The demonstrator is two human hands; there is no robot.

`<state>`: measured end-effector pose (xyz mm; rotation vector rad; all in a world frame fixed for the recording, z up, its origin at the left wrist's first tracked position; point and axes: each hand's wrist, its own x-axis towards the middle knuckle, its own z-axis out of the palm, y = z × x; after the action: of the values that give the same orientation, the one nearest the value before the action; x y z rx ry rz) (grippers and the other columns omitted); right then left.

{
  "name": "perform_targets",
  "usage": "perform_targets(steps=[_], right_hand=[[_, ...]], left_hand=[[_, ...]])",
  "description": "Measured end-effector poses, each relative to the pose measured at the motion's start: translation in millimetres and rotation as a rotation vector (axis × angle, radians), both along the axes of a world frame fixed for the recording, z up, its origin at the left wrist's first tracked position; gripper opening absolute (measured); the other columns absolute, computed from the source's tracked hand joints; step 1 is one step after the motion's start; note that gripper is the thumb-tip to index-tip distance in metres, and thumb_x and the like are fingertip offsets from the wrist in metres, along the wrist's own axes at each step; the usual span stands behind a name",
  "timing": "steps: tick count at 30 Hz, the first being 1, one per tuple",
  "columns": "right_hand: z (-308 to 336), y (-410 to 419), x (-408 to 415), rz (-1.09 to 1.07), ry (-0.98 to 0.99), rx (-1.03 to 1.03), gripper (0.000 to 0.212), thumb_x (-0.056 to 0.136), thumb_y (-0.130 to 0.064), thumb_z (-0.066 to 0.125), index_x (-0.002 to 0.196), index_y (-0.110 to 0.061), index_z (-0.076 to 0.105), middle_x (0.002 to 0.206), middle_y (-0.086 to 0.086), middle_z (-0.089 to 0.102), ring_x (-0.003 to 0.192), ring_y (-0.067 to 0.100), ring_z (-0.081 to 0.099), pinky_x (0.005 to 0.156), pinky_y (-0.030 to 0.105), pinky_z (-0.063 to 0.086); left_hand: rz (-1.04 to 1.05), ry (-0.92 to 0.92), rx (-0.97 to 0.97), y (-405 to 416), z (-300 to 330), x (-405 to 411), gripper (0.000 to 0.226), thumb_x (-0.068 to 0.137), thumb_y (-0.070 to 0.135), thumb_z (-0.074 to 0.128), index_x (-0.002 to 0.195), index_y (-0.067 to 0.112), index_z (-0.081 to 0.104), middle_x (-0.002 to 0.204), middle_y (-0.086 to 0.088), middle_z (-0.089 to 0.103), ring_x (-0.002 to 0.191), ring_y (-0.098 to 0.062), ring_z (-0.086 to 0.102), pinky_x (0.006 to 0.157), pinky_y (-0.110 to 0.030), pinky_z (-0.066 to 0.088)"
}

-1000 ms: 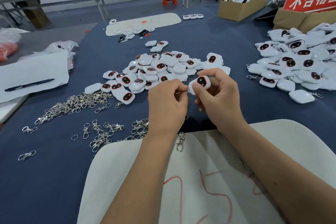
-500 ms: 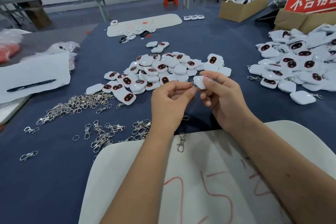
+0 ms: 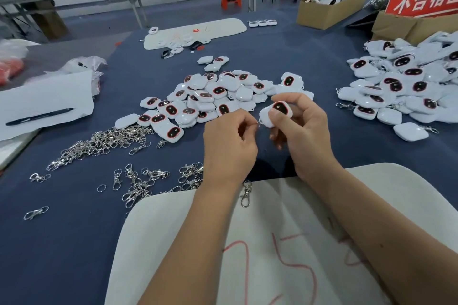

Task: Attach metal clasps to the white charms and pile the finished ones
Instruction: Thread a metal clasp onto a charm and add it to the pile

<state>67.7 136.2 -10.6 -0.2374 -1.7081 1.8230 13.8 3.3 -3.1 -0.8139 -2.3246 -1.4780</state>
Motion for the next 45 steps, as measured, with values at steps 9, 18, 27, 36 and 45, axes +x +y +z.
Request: perform_targets(steps=[9,18,27,36,45], right_hand=[[-1,-2,-4,-0.144,-0.052,-0.029,0.019,0.095,-0.012,0.071,0.110,-0.016,0.060,0.080,0.007,0.073,0.051,0.014,0.060,0.045,0.025,0.046],[2,30,-6,-0.658,0.030,-0.367,0.019,0.098,-0.011,0.066,0.112,-0.018,0.056,0.088,0.002,0.069,0.058,0.010,0.069,0.058,0.025,0.055],[-1,38,-4,-0.683,-0.178,0.058,0.043,0.093,0.004,0.056,0.134,-0.009,0.059,0.132,0.002,0.051,0.115,0.012,0.061,0.102,0.035,0.053],[-3,30,-14,-0.301,-0.636,0.739,0.062,0.102,-0.016,0.043,0.161,-0.028,0.033,0.172,0.010,0.014,0.160,0.027,0.000,0.124,0.040,0.014],[0,17,-9,-0.035,-0.329,0.784,0.035,0.100,-0.009,0.055,0.129,-0.024,0.067,0.113,-0.005,0.071,0.099,0.015,0.059,0.091,0.033,0.048]], left_hand=[[0.052,-0.073,0.034,8,-4,4,0.011,0.089,0.008,0.072,0.081,0.016,0.071,0.073,0.011,0.068,0.070,-0.007,0.064,0.071,-0.028,0.055],[-0.087,-0.448,0.152,73,7,7,0.020,0.091,0.014,0.072,0.107,0.020,0.063,0.097,0.006,0.071,0.089,-0.007,0.067,0.088,-0.027,0.055],[-0.095,0.246,-0.777,108,-3,-27,0.066,0.099,0.018,0.053,0.158,0.014,0.024,0.169,-0.003,0.017,0.157,-0.030,0.007,0.125,-0.042,0.015],[-0.115,0.262,-0.669,86,-5,-27,0.017,0.093,0.015,0.056,0.110,0.017,0.055,0.118,0.001,0.057,0.104,-0.022,0.055,0.086,-0.036,0.045],[0.003,0.190,-0.477,33,-1,-22,0.015,0.094,0.016,0.061,0.109,0.018,0.063,0.104,0.000,0.064,0.096,-0.023,0.057,0.083,-0.037,0.045]])
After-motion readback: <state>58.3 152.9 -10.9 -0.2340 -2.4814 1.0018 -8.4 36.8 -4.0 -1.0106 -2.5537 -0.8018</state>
